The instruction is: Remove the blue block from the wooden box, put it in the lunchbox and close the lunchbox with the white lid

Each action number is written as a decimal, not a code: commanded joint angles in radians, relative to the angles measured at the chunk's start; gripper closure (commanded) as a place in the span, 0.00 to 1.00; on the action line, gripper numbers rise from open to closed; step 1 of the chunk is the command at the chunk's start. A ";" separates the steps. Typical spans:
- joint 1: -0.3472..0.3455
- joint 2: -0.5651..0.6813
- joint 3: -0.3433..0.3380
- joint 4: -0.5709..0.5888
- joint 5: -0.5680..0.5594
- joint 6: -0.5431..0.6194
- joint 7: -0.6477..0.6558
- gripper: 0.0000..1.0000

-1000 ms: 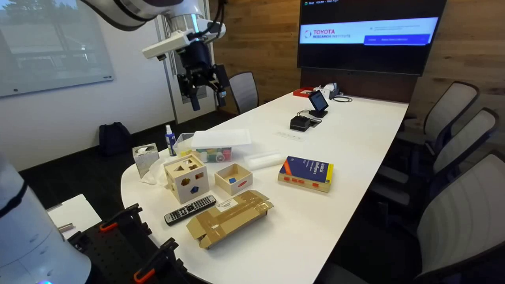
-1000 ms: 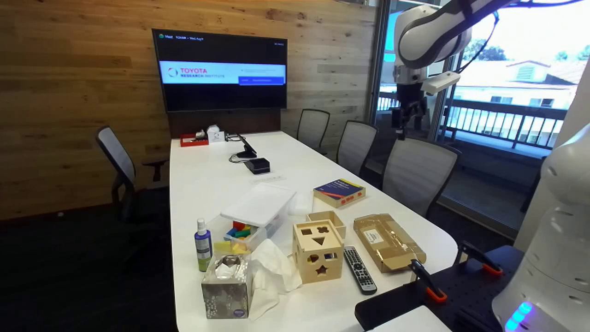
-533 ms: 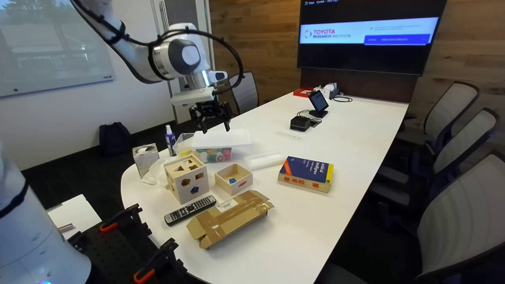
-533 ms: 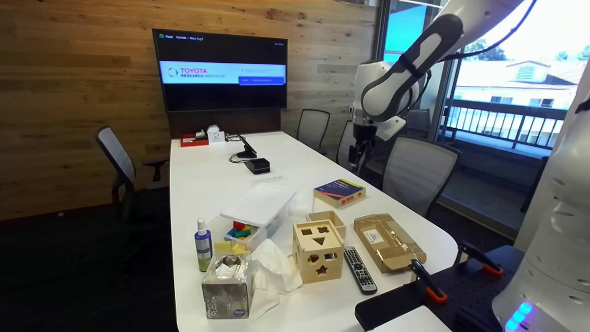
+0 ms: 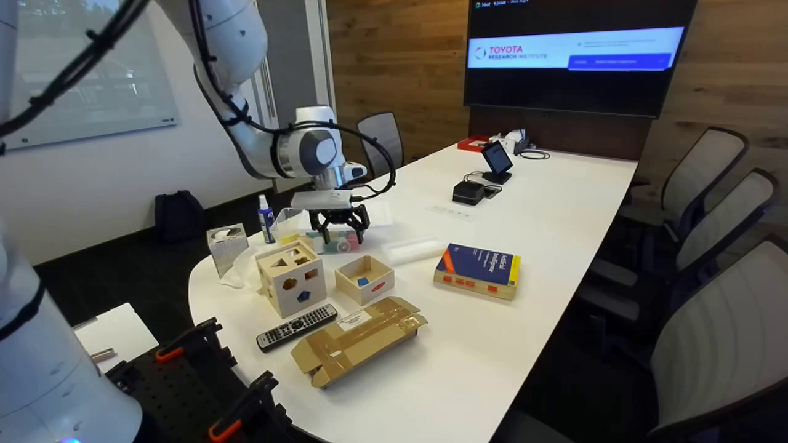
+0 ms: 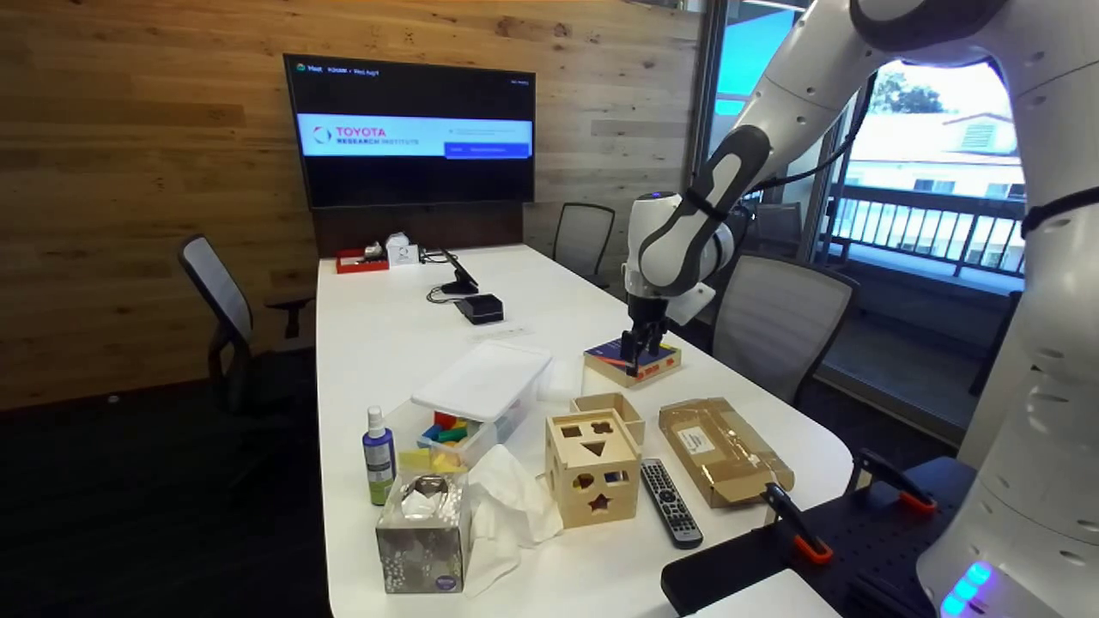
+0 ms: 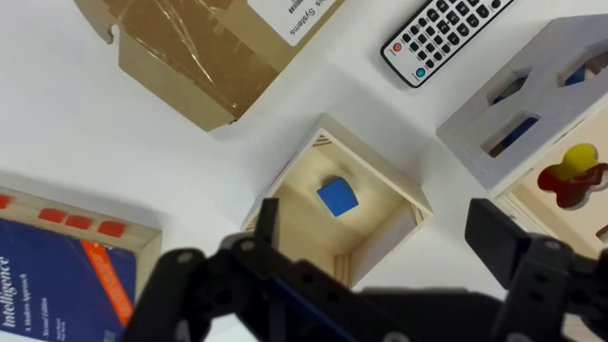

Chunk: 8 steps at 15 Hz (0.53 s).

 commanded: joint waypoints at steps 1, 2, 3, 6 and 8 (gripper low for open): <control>0.005 0.169 0.022 0.169 0.026 -0.018 -0.080 0.00; 0.010 0.204 0.021 0.205 0.023 -0.024 -0.086 0.00; 0.014 0.235 0.021 0.237 0.021 -0.029 -0.091 0.00; 0.018 0.334 0.017 0.336 0.019 -0.042 -0.100 0.00; 0.012 0.388 0.026 0.390 0.025 -0.050 -0.111 0.00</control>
